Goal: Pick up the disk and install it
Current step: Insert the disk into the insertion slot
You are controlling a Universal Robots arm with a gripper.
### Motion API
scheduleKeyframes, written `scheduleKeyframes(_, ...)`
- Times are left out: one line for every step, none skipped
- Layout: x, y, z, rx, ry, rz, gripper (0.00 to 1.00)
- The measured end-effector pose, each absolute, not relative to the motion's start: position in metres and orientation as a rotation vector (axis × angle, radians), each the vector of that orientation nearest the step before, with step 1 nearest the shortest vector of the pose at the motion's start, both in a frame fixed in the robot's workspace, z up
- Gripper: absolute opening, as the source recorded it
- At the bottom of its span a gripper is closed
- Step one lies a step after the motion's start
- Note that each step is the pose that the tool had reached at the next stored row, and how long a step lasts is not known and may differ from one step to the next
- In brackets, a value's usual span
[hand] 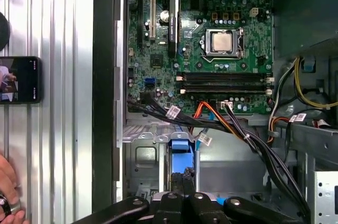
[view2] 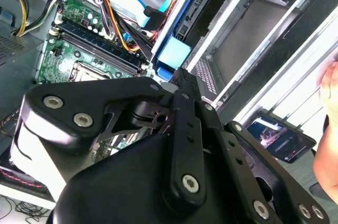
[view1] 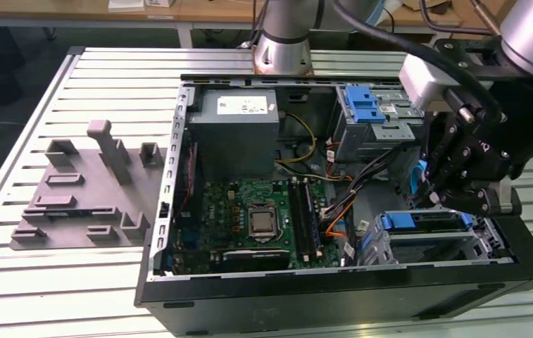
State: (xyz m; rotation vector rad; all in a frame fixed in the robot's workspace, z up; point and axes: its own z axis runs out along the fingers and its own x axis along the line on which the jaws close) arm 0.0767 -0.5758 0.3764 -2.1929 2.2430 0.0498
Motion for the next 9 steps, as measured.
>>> scheduleKeyframes(0.0767,-0.5758,0.3746,-2.193,2.243,0.050,0.11)
scheduleKeyframes(0.0767,-0.5758,0.3727,-2.193,2.243,0.050,0.11)
scheduleKeyframes(0.0767,-0.5758,0.3708,-2.193,2.243,0.050,0.11)
scheduleKeyframes(0.0767,-0.5758,0.3690,-2.193,2.243,0.050,0.11)
scheduleKeyframes(0.0767,-0.5758,0.3672,-2.193,2.243,0.050,0.11)
scheduleKeyframes(0.0767,-0.5758,0.3663,-2.193,2.243,0.051,0.11)
scheduleKeyframes(0.0767,-0.5758,0.3662,-2.193,2.243,0.050,0.11)
scheduleKeyframes(0.0767,-0.5758,0.3662,-2.193,2.243,0.050,0.11)
scheduleKeyframes(0.0767,-0.5758,0.3662,-2.193,2.243,0.050,0.11)
